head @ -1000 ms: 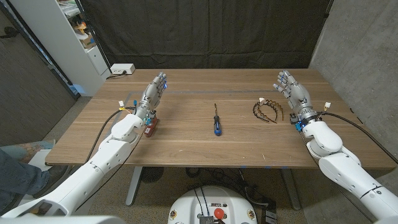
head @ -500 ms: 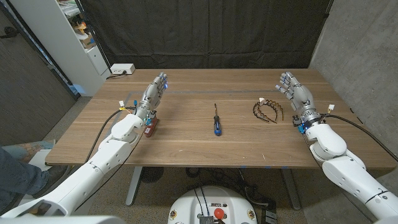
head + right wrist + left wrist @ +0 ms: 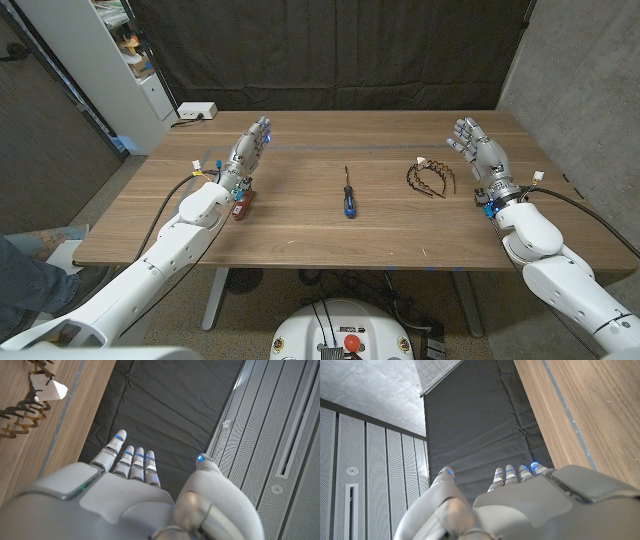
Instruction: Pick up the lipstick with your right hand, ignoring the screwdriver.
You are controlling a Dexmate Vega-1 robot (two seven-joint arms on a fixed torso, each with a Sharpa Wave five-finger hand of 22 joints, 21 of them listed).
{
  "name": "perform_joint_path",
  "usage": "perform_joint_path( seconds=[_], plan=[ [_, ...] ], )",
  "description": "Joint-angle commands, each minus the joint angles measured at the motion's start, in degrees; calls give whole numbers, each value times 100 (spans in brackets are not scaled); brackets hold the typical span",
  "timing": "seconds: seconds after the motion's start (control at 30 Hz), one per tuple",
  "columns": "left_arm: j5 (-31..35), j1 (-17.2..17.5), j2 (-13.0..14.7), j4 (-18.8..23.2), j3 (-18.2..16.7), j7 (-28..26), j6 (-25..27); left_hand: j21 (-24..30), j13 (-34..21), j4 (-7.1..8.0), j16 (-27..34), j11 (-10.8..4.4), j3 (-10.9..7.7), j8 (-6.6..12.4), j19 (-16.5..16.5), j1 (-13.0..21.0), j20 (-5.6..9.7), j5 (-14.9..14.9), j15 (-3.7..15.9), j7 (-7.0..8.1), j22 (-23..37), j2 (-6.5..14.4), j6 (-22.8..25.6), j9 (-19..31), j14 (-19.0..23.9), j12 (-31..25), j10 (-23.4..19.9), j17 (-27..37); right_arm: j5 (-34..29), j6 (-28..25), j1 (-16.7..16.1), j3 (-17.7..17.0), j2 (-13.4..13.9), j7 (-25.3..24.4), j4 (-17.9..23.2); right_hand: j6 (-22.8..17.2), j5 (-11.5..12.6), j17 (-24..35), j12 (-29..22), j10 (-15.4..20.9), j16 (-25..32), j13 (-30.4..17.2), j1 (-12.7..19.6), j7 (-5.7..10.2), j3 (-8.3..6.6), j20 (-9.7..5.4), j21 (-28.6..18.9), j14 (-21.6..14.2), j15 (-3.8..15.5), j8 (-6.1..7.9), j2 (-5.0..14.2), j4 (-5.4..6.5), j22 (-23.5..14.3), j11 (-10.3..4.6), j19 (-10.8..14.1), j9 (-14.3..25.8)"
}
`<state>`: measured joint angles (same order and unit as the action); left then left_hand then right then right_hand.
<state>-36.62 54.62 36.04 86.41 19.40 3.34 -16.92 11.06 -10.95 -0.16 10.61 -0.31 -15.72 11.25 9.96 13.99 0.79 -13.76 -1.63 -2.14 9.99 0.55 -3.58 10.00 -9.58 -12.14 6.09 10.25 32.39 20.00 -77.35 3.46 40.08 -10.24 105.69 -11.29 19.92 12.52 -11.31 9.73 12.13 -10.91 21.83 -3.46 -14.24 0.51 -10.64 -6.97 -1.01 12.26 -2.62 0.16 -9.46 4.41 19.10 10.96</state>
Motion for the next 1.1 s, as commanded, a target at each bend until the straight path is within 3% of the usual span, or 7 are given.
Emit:
perform_joint_path(
  seconds=[0.03, 1.1],
  plan=[
    [20, -34, 3, 36, 48, 5, 73, 23, -7, -46, 21, -15, -8, -23, 151, 49, -48, 15, 16, -5, 32, 9, 18, 19, -6, -16, -26, 13, 14, -23, -172, -186, 47, 37, 89, -46, 1, 5, -35, 48, 36, -17, 31, -3, -21, -12, -55, -69, 4, -16, 27, -22, -31, 8, 46, 5],
    [42, -193, -85, -113, 86, 15, 64, 23, -8, -79, 17, 1, 1, -37, 163, 61, -23, 40, 13, -5, 33, 23, 17, 20, -6, -7, -25, 14, -37, 12, -391, -490, -39, 74, 111, -39, -2, -9, -25, 72, 31, -8, 64, -20, -23, -8, -55, -97, 3, -41, 45, -55, -31, -12, 71, 3]
  ],
)
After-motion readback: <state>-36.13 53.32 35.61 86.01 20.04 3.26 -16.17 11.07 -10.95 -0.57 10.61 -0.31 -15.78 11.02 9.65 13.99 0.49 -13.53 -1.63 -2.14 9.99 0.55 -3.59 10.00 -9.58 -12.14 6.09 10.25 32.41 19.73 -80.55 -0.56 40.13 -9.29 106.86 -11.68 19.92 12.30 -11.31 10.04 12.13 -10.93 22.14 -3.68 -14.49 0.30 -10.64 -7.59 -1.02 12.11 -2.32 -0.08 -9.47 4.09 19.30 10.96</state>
